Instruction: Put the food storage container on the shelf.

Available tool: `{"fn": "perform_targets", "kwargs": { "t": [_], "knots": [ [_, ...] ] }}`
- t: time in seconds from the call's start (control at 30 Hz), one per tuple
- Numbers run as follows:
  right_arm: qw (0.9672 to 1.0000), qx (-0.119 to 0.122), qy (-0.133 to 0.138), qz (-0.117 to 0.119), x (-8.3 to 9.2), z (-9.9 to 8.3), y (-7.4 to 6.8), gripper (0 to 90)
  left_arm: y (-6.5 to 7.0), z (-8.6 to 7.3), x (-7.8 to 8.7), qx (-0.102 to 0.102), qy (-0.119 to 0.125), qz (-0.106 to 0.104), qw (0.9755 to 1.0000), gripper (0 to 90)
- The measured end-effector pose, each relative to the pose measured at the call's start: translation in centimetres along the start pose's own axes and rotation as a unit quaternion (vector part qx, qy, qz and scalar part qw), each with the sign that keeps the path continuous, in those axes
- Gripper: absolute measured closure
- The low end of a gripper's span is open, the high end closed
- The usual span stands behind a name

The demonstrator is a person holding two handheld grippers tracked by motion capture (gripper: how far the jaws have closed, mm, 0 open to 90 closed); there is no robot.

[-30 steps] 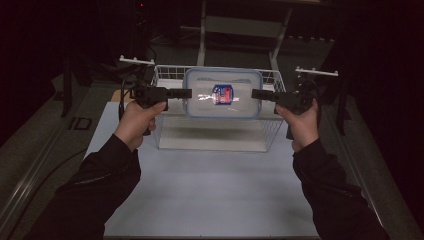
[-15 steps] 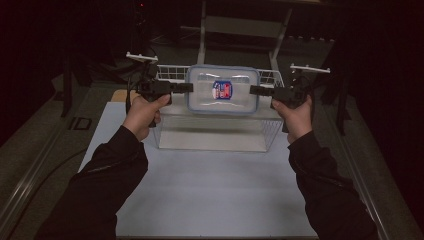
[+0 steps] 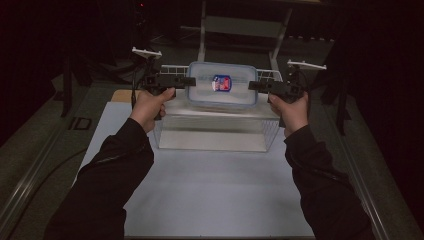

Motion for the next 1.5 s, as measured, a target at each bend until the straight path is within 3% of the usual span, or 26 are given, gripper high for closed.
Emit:
{"fn": "perform_targets", "kwargs": {
  "t": [0.17, 0.23, 0.33, 0.37, 0.5, 0.6, 0.63, 0.67, 0.7, 0.73, 0.77, 0.8, 0.83, 0.87, 0.9, 0.93, 0.97, 1.0, 1.17, 1.2, 1.23, 1.27, 1.37, 1.4, 1.43, 1.5],
  "knots": [
    [0.9997, -0.011, -0.003, -0.020, -0.8, 0.3, 0.5, 49.9, -0.8, 0.4, -1.0, 0.022, 0.000, 0.024, 0.9995, 40.7],
    [0.9995, -0.014, -0.004, -0.029, -0.9, 0.3, 0.6, 49.9, -0.8, 0.4, -1.0, 0.022, 0.000, 0.024, 0.9995, 41.7],
    [0.9993, -0.033, 0.004, -0.018, -1.1, 0.2, 1.2, 48.3, -0.6, 0.5, -1.0, -0.003, 0.012, 0.037, 0.9993, 42.1],
    [0.9993, -0.033, 0.004, -0.018, -1.1, 0.2, 1.2, 48.3, -0.6, 0.5, -1.0, -0.003, 0.012, 0.037, 0.9993, 40.9],
    [0.9997, -0.013, 0.006, -0.022, -0.8, 0.5, 0.8, 42.4, 0.0, 0.6, -0.2, -0.029, 0.041, 0.050, 0.9975, 37.7],
    [0.9994, 0.007, 0.014, -0.030, -0.1, 0.8, 0.4, 38.1, 0.7, 0.4, 1.0, -0.055, 0.068, 0.039, 0.9954, 33.9],
    [0.9994, 0.011, 0.016, -0.027, 0.2, 0.9, 0.2, 35.2, 1.0, 0.2, 1.4, -0.069, 0.071, 0.023, 0.9948, 31.2],
    [0.9992, 0.021, 0.023, -0.024, 0.6, 0.9, -0.2, 30.1, 1.7, -0.2, 2.1, -0.092, 0.084, 0.010, 0.9922, 26.9],
    [0.9992, 0.021, 0.023, -0.024, 0.6, 0.9, -0.2, 30.1, 1.7, -0.2, 2.1, -0.092, 0.084, 0.010, 0.9922, 26.8],
    [0.9989, 0.041, 0.020, -0.010, 1.1, 0.7, -0.7, 22.8, 2.3, -0.8, 2.7, -0.115, 0.084, -0.005, 0.9898, 25.8],
    [0.9989, 0.041, 0.020, -0.010, 1.1, 0.7, -0.7, 22.8, 2.3, -0.8, 2.7, -0.115, 0.084, -0.005, 0.9898, 22.4],
    [0.9980, 0.061, 0.016, 0.006, 1.4, 0.5, -1.3, 20.5, 2.6, -1.1, 2.9, -0.124, 0.085, -0.008, 0.9885, 17.3],
    [0.9980, 0.061, 0.016, 0.006, 1.4, 0.5, -1.3, 20.5, 3.0, -1.5, 3.0, -0.134, 0.088, -0.011, 0.9870, 17.3],
    [0.9967, 0.081, 0.008, 0.009, 1.6, 0.2, -1.8, 20.2, 3.6, -2.3, 3.2, -0.157, 0.088, -0.014, 0.9836, 8.0],
    [0.9967, 0.081, 0.008, 0.009, 1.6, 0.2, -1.8, 20.2, 3.6, -2.3, 3.2, -0.157, 0.088, -0.014, 0.9836, 2.6],
    [0.9942, 0.106, 0.001, 0.015, 1.6, -0.2, -2.5, 18.5, 4.1, -3.0, 3.3, -0.176, 0.079, -0.015, 0.9811, 0.0],
    [0.9942, 0.106, 0.001, 0.015, 1.6, -0.2, -2.5, 18.5, 4.1, -3.0, 3.3, -0.176, 0.079, -0.015, 0.9811, 0.0],
    [0.9926, 0.120, -0.004, 0.015, 1.7, -0.5, -3.0, 18.5, 4.5, -3.8, 3.3, -0.198, 0.080, -0.011, 0.9769, 0.0],
    [0.9884, 0.151, -0.008, 0.017, 1.9, -1.1, -4.2, 18.5, 5.0, -4.8, 3.5, -0.214, 0.084, -0.017, 0.9731, 0.0],
    [0.9869, 0.160, -0.001, 0.021, 2.1, -1.5, -4.8, 18.5, 5.2, -5.4, 3.6, -0.231, 0.093, -0.018, 0.9684, 0.0],
    [0.9869, 0.160, -0.001, 0.021, 2.1, -1.5, -4.8, 18.5, 5.2, -5.4, 3.6, -0.231, 0.093, -0.018, 0.9684, 0.0],
    [0.9854, 0.168, 0.004, 0.029, 2.4, -2.1, -5.3, 18.5, 5.2, -6.1, 3.6, -0.243, 0.092, -0.020, 0.9655, 0.0],
    [0.9846, 0.171, 0.007, 0.036, 2.6, -2.8, -5.8, 18.0, 5.2, -7.0, 3.5, -0.252, 0.086, -0.029, 0.9634, 0.0],
    [0.9836, 0.175, 0.010, 0.042, 2.9, -3.2, -6.0, 17.0, 5.1, -7.6, 3.4, -0.263, 0.081, -0.027, 0.9611, 0.0],
    [0.9824, 0.181, 0.013, 0.045, 3.1, -3.7, -6.3, 16.5, 5.0, -8.5, 3.4, -0.283, 0.079, -0.022, 0.9556, 0.0],
    [0.9798, 0.194, 0.013, 0.048, 3.6, -5.1, -6.8, 16.5, 4.9, -9.4, 3.7, -0.283, 0.080, -0.032, 0.9554, 0.0]
  ]
}}
Point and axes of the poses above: each handheld gripper's, and its own axes: x roughly backward along the jaws, z roughly out of its top, y roughly to its right, the point moved 3 cm from there along -x, roughly forward along the jaws, and after that the axes turned 10 degrees about x, right-handed, at the moved point
